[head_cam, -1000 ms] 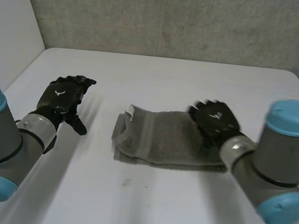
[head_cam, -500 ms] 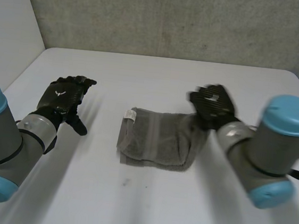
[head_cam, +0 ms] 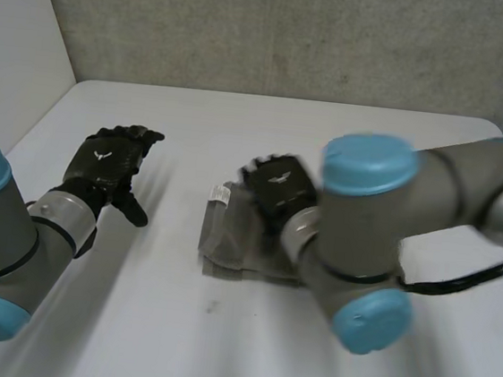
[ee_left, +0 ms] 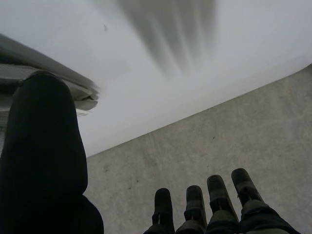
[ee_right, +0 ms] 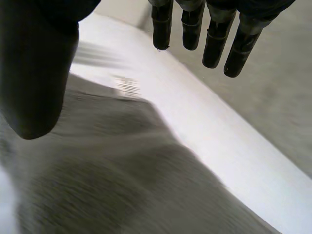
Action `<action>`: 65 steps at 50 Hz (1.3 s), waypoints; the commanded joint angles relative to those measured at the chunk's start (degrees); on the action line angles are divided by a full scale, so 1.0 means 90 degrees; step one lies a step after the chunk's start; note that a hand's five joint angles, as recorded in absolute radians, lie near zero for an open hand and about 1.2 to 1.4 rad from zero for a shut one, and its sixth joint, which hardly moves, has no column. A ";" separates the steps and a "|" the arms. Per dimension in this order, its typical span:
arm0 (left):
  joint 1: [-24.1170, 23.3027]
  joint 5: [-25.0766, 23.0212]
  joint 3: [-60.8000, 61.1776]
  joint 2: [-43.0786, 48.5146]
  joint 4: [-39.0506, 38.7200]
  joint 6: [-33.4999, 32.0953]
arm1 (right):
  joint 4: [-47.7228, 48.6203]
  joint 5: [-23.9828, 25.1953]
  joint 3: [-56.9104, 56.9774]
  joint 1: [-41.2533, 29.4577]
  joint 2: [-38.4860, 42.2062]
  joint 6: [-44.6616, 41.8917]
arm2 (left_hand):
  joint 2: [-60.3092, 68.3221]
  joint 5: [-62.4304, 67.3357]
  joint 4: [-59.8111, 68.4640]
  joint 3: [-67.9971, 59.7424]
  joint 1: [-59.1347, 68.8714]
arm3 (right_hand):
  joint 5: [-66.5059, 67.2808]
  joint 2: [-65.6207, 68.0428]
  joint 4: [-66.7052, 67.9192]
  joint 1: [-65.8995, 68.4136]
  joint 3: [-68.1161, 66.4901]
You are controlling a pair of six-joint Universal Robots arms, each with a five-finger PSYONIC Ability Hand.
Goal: Fold the towel.
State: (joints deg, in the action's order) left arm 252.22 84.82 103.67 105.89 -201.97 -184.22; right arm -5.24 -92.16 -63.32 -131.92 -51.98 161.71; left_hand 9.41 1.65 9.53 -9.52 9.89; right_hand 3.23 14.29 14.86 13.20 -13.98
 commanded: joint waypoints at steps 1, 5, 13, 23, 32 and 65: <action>-0.0065 0.0000 0.0005 0.0002 0.0000 0.0000 | 0.0630 -0.0043 -0.1809 0.1169 -0.1138 0.0226 | 0.0065 -0.0184 0.0052 -0.0053 0.0012 | -0.0359 -0.0476 -0.0540 -0.0356 0.0442; -0.0055 0.0000 0.0014 0.0002 0.0000 0.0000 | 0.1010 0.0084 -0.2854 0.1814 -0.1237 0.0226 | 0.0065 -0.0184 0.0052 -0.0053 0.0012 | 0.0842 0.0724 0.0661 0.0845 -0.0758; -0.0065 0.0000 0.0014 0.0011 0.0000 0.0000 | 0.2055 0.1224 -0.4330 0.2977 -0.1733 0.0070 | 0.0065 -0.0184 0.0052 -0.0053 0.0012 | 0.1538 0.1420 0.1356 0.1540 -0.1454; -0.0065 0.0000 0.0024 0.0031 0.0000 0.0000 | 0.2476 0.1686 -0.4625 0.3300 -0.1540 -0.0116 | 0.0065 -0.0184 0.0052 -0.0053 0.0012 | 0.3029 0.2911 0.2847 0.3032 -0.2945; -0.0065 0.0000 0.0024 0.0021 0.0000 0.0000 | 0.2740 0.1666 -0.4479 0.3477 -0.1461 -0.0135 | 0.0065 -0.0184 0.0052 -0.0053 0.0012 | 0.7419 0.7301 0.7238 0.7422 -0.7335; -0.0143 0.0019 -0.0619 -0.0272 0.0262 0.0820 | 0.0729 0.0846 -0.0562 -0.0567 0.0209 -0.1180 | 0.0065 -0.0184 0.0052 -0.0053 0.0012 | -0.0359 -0.0476 -0.0540 -0.0356 0.0442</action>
